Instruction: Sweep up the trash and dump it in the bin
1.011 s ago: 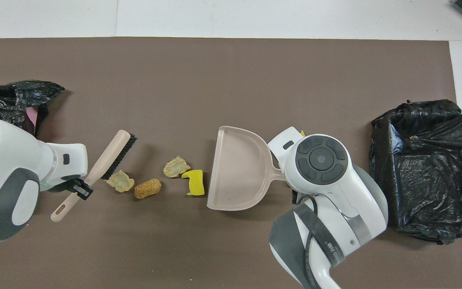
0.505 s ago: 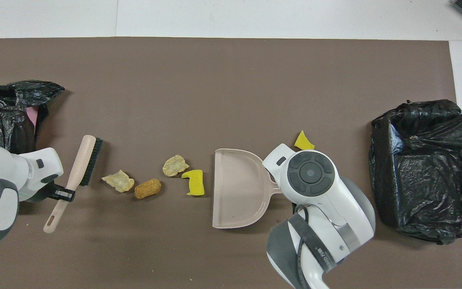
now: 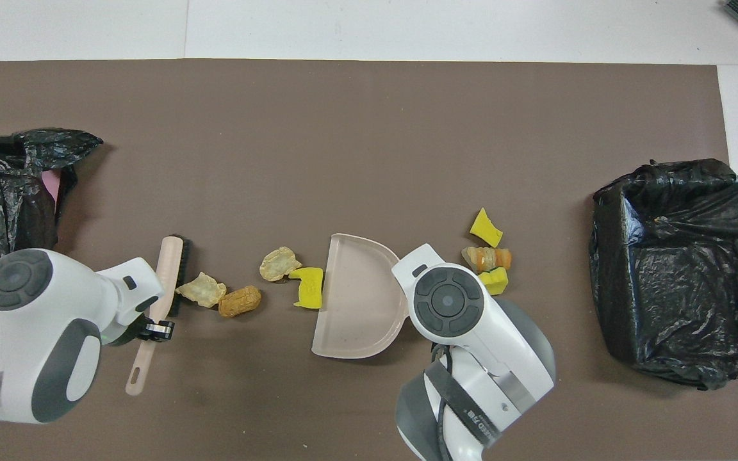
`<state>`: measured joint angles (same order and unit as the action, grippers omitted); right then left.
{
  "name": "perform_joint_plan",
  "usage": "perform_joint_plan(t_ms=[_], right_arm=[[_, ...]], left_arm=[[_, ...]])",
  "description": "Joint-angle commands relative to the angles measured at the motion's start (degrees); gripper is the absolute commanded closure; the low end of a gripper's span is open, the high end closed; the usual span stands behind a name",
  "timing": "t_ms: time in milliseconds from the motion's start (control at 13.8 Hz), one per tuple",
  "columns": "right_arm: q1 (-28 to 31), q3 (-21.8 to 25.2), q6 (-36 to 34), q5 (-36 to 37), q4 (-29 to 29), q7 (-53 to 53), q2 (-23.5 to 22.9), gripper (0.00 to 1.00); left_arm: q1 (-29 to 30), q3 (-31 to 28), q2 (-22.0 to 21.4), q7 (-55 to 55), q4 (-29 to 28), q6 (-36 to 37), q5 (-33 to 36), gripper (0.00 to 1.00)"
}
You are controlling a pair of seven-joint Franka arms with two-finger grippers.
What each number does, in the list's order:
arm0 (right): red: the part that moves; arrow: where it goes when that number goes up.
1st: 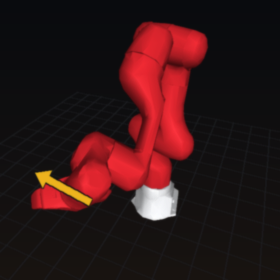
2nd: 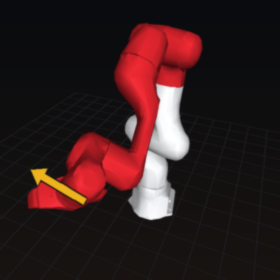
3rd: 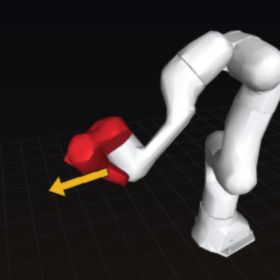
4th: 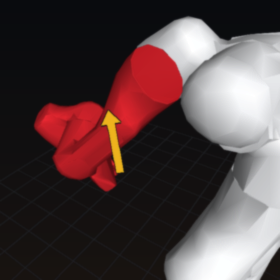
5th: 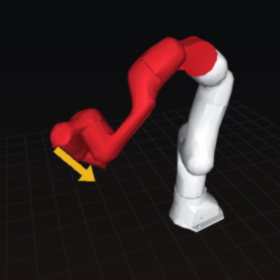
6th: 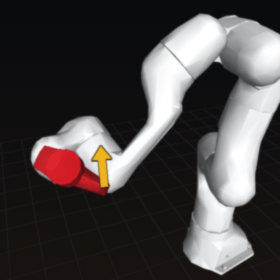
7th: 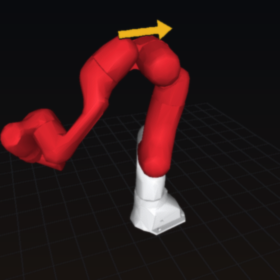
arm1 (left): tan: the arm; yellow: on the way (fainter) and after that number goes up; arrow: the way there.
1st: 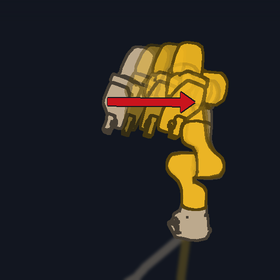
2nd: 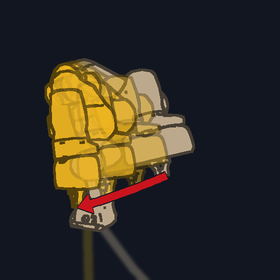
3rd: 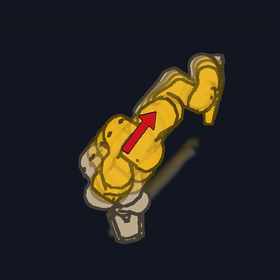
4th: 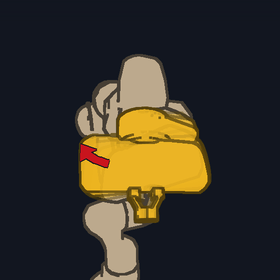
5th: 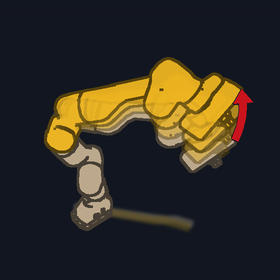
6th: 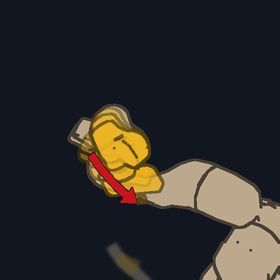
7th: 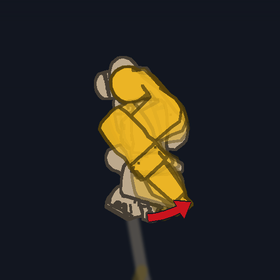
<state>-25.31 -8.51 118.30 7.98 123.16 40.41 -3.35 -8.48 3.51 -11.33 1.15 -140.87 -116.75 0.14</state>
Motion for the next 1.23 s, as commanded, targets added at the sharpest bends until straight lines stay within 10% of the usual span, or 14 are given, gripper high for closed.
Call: perform_joint_plan(t_ms=[0, 1155], right_arm=[[-0.17, -0.1, 2.38, 0.02, 0.59, -1.83, -1.04, 1.0], [-0.09, -0.02, 1.5, 0.37, 0.59, -1.83, -1.04, 1.0]], left_arm=[[-5.56, -0.52, -0.1, 5.17, -1.96, -3.65, 0.12, 1.0], [-33.18, -0.43, 1.84, 8.16, 5.67, -2.81, -9.72, 1.0]])
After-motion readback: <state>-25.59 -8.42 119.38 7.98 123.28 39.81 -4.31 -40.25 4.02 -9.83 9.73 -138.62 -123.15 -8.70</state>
